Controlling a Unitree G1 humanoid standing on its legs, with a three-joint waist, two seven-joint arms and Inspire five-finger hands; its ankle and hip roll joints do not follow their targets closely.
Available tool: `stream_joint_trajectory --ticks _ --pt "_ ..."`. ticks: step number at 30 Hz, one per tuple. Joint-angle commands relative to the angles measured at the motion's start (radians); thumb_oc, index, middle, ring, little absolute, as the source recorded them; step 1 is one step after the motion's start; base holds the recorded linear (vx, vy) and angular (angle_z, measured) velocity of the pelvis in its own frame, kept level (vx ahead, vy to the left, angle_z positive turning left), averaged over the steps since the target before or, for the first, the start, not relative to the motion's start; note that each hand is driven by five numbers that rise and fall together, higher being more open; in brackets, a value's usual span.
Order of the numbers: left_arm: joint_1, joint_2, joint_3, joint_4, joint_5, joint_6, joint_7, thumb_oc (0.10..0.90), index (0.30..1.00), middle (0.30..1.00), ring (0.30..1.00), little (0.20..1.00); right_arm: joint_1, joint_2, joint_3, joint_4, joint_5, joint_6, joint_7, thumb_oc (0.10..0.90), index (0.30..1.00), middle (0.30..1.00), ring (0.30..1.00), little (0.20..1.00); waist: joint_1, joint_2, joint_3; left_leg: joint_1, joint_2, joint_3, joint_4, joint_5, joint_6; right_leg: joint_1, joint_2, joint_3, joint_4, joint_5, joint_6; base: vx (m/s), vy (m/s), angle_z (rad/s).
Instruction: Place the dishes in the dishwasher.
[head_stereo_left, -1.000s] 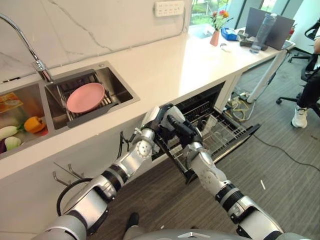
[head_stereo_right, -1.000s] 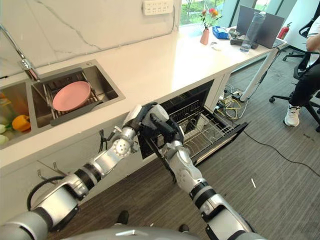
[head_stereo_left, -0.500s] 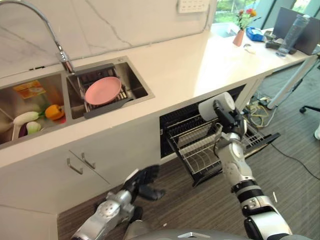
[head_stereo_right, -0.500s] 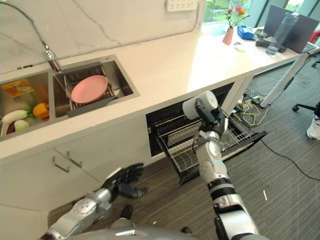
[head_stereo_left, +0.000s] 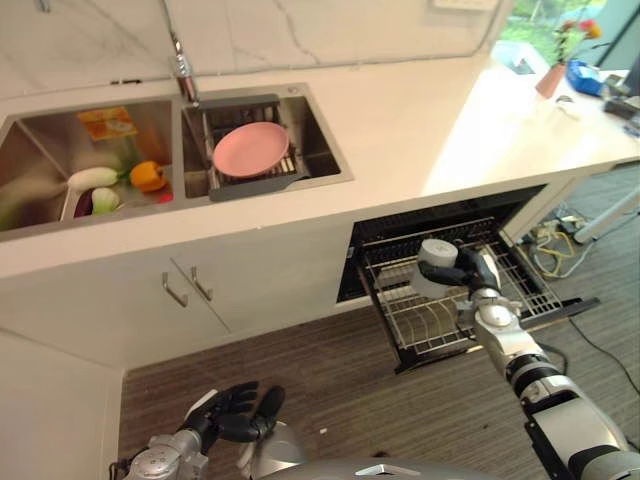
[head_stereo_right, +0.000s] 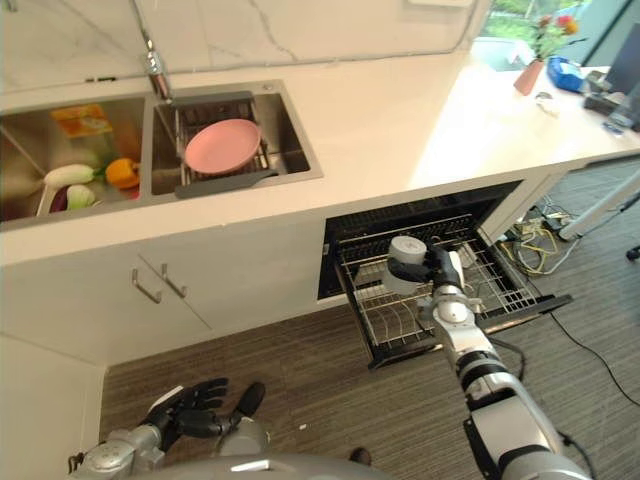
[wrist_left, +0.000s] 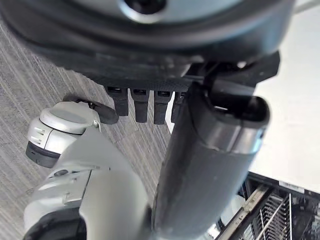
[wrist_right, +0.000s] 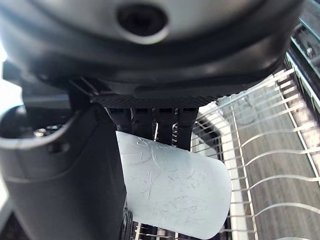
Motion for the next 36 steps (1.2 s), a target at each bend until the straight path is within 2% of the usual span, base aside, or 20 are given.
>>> stream_joint_trajectory --ticks 1,5,6,7,11,15,18,20,23,25,26,27,28,29,30,33,34,35,36 --pt "-0.013 -0.017 -0.082 0.086 0.177 -0.055 0.060 0.800 0.900 0.900 0.900 0.900 -0.121 -0.093 -0.067 0.014 -0.079 -0.058 -0.037 0.400 0.300 0.300 0.300 0.300 0.026 0.040 0.000 0.074 -0.001 0.077 0.008 -0.075 0.040 -0.012 -0.099 0.004 0.021 -0.051 0.091 -0.05 0.020 0.03" --pt "-0.007 -0.083 -0.033 0.204 0.218 -0.056 0.119 0.800 0.900 0.900 0.900 0.900 -0.089 -0.061 -0.089 0.068 -0.112 -0.036 -0.060 0.403 0.305 0.305 0.305 0.305 0.037 0.053 0.034 0.051 -0.011 0.068 0.019 -0.069 0.043 -0.020 -0.105 -0.007 0.025 -0.052 0.090 -0.05 0.013 0.04" --pt "-0.006 -0.100 -0.022 0.241 0.223 -0.057 0.129 0.800 0.900 0.900 0.900 0.900 -0.078 -0.053 -0.093 0.091 -0.118 -0.029 -0.059 0.645 0.667 0.667 0.667 0.667 0.037 0.056 0.036 0.050 -0.012 0.069 0.020 -0.069 0.043 -0.020 -0.106 -0.009 0.025 -0.052 0.090 -0.02 0.009 0.08" --pt "-0.004 -0.119 -0.011 0.283 0.232 -0.053 0.135 0.800 0.900 0.900 0.900 0.900 -0.066 -0.041 -0.097 0.115 -0.122 -0.020 -0.056 0.800 0.900 0.900 0.900 0.900 0.038 0.058 0.037 0.051 -0.013 0.069 0.019 -0.069 0.044 -0.019 -0.108 -0.010 0.025 -0.052 0.090 -0.01 0.007 0.05" --pt "-0.007 -0.175 0.037 0.439 0.242 -0.033 0.161 0.800 0.900 0.900 0.900 0.900 -0.033 0.025 -0.124 0.190 -0.106 0.017 -0.034 0.800 0.900 0.900 0.900 0.900 0.028 0.063 0.025 0.062 -0.011 0.076 0.013 -0.070 0.044 -0.011 -0.112 -0.011 0.022 -0.052 0.091 0.01 0.007 0.03" --pt "-0.006 -0.194 0.065 0.485 0.224 -0.029 0.167 0.800 0.900 0.900 0.900 0.900 -0.027 0.023 -0.118 0.160 -0.148 0.025 -0.039 0.800 0.900 0.900 0.900 0.900 0.020 0.064 0.014 0.070 -0.008 0.083 0.009 -0.070 0.040 -0.005 -0.115 -0.012 0.020 -0.054 0.091 0.00 0.002 0.01" --pt "-0.017 -0.208 0.077 0.510 0.209 -0.024 0.173 0.800 0.900 0.900 0.900 0.900 -0.019 0.000 -0.130 0.075 -0.170 0.017 -0.062 0.800 0.900 0.900 0.900 0.900 0.006 0.063 -0.001 0.081 0.000 0.098 0.005 -0.071 0.037 0.001 -0.113 -0.010 0.019 -0.056 0.091 0.00 0.000 0.00" --pt "-0.036 -0.220 0.082 0.533 0.196 -0.017 0.185 0.800 0.900 0.900 0.900 0.900 -0.005 0.004 -0.169 -0.014 -0.123 -0.006 -0.080 0.800 0.900 0.900 0.900 0.900 -0.008 0.060 -0.012 0.090 0.008 0.107 0.004 -0.071 0.035 0.006 -0.110 -0.007 0.019 -0.062 0.088 0.00 0.000 0.00" --pt "-0.063 -0.236 0.111 0.552 0.169 -0.004 0.194 0.800 0.900 0.900 0.900 0.900 0.096 -0.019 -0.232 -0.272 -0.137 -0.028 -0.091 0.800 0.900 0.900 0.900 0.900 -0.035 0.059 -0.015 0.085 0.028 0.136 0.006 -0.051 0.020 0.017 -0.109 -0.027 0.021 -0.072 0.082 -0.02 -0.005 0.01" --pt "-0.076 -0.246 0.114 0.549 0.179 0.001 0.194 0.800 0.900 0.900 0.900 0.900 0.174 -0.047 -0.284 -0.403 -0.169 -0.040 -0.099 0.800 0.900 0.900 0.900 0.900 -0.057 0.062 -0.014 0.064 0.050 0.191 0.008 -0.016 0.006 0.024 -0.112 -0.054 0.022 -0.082 0.080 -0.05 0.004 0.17" --pt "-0.086 -0.251 0.116 0.553 0.198 0.004 0.197 0.800 0.900 0.900 0.900 0.900 0.205 -0.059 -0.310 -0.467 -0.189 -0.047 -0.111 0.800 0.900 0.900 0.900 0.900 -0.074 0.065 -0.008 0.053 0.074 0.256 0.009 0.009 -0.007 0.032 -0.113 -0.070 0.025 -0.092 0.080 -0.04 0.015 0.41" --pt "-0.087 -0.251 0.115 0.553 0.198 0.004 0.197 0.800 0.900 0.900 0.900 0.900 0.208 -0.059 -0.313 -0.471 -0.190 -0.045 -0.111 0.800 0.900 0.900 0.900 0.900 -0.074 0.065 -0.009 0.050 0.072 0.254 0.007 0.014 -0.006 0.029 -0.114 -0.071 0.023 -0.088 0.081 -0.07 0.026 0.42" --pt "-0.100 -0.261 0.127 0.566 0.219 0.008 0.199 0.800 0.900 0.900 0.900 0.900 0.279 -0.067 -0.360 -0.570 -0.211 -0.049 -0.115 0.800 0.900 0.900 0.900 0.900 -0.107 0.068 -0.005 0.039 0.104 0.366 0.005 0.048 0.002 0.032 -0.114 -0.082 0.025 -0.095 0.080 -0.07 0.013 0.54" --pt "-0.107 -0.276 0.156 0.600 0.244 0.008 0.221 0.800 0.900 0.900 0.900 0.900 0.370 -0.058 -0.414 -0.692 -0.241 -0.058 -0.119 0.800 0.900 0.900 0.900 0.900 -0.144 0.074 -0.008 0.039 0.127 0.449 0.007 0.061 0.017 0.034 -0.108 -0.083 0.023 -0.102 0.081 -0.05 0.007 0.57" --pt "-0.106 -0.276 0.153 0.602 0.246 0.007 0.222 0.800 0.900 0.900 0.900 0.900 0.382 -0.056 -0.420 -0.705 -0.243 -0.053 -0.118 0.800 0.900 0.900 0.900 0.900 -0.140 0.074 -0.010 0.041 0.127 0.451 0.006 0.061 0.017 0.034 -0.108 -0.081 0.024 -0.102 0.081 -0.01 -0.009 0.64" --pt "-0.123 -0.299 0.186 0.642 0.276 0.008 0.263 0.800 0.900 0.900 0.900 0.900 0.481 -0.034 -0.473 -0.796 -0.259 -0.057 -0.114 0.800 0.900 0.900 0.900 0.900 -0.177 0.079 -0.009 0.033 0.122 0.527 0.021 0.072 0.033 0.036 -0.117 -0.080 0.024 -0.102 0.083 -0.01 0.031 0.06" --pt "-0.123 -0.300 0.185 0.643 0.277 0.007 0.264 0.800 0.900 0.900 0.900 0.900 0.485 -0.033 -0.474 -0.800 -0.259 -0.056 -0.114 0.800 0.900 0.900 0.900 0.900 -0.176 0.078 -0.009 0.034 0.120 0.529 0.021 0.072 0.034 0.036 -0.118 -0.080 0.024 -0.102 0.084 -0.03 0.099 0.01" --pt "-0.128 -0.316 0.191 0.655 0.292 0.010 0.272 0.800 0.900 0.900 0.900 0.900 0.526 -0.006 -0.502 -0.875 -0.261 -0.060 -0.119 0.800 0.900 0.900 0.900 0.900 -0.201 0.082 -0.005 0.049 0.120 0.586 0.031 0.060 0.040 0.040 -0.135 -0.083 0.028 -0.099 0.089 -0.03 0.132 0.11" --pt "-0.129 -0.320 0.190 0.660 0.302 0.011 0.278 0.800 0.900 0.900 0.900 0.900 0.546 0.011 -0.522 -0.897 -0.254 -0.069 -0.122 0.800 0.900 0.900 0.900 0.900 -0.213 0.084 -0.006 0.055 0.119 0.614 0.033 0.053 0.042 0.039 -0.146 -0.088 0.030 -0.092 0.094 -0.03 0.132 0.02"
